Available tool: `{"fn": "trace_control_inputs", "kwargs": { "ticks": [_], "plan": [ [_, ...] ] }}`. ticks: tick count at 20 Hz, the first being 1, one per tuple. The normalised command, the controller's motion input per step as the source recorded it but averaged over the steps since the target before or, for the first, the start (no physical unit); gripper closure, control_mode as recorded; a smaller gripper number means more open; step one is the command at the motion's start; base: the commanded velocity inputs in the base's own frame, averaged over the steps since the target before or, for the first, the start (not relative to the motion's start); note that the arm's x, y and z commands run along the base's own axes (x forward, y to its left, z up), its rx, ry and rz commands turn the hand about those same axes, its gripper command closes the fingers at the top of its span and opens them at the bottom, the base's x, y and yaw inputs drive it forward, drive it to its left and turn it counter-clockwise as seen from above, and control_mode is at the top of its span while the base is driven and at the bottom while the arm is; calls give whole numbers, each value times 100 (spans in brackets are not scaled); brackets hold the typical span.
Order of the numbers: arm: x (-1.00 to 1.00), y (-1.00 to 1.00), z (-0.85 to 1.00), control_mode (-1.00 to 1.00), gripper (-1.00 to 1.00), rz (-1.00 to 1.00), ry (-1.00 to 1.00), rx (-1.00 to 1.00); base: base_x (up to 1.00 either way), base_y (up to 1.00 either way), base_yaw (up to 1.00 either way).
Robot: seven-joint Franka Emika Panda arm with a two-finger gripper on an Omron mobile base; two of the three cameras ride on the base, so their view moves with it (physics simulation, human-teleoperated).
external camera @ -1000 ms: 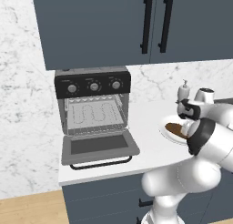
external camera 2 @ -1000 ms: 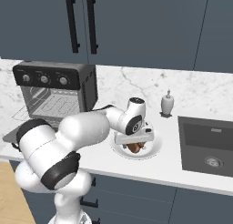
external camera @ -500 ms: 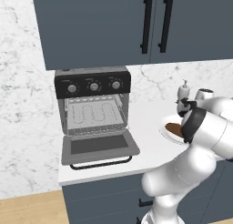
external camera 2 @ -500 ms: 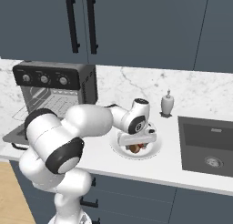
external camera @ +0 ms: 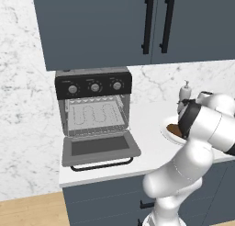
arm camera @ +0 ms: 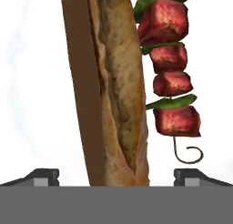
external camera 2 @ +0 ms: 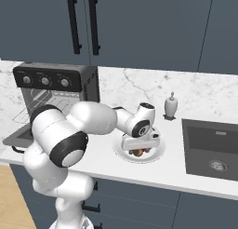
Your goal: Pick up the kebab skewer and baguette bread, and place them inside the toaster oven. Close the toaster oven door and start by setting the timer.
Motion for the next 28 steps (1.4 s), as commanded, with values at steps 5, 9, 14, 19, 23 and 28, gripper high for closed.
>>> {"fn": "trace_control_inputs", "kwargs": {
  "ticks": [5,9,14,19,23,28],
  "plan": [
    [4,0,-7,-100,-100,3,0,2,0,0,0],
    [0,2,-3,-100,100,2,0,1,0,0,0],
    [0,5,-15,-100,100,3,2,2,0,0,0],
    [-9,2,22,-100,100,5,0,4,0,0,0],
    [-69,13,99,-100,100,1,0,3,0,0,0],
    [-78,89,66,-100,100,-3,0,0,0,0,0]
  ]
}}
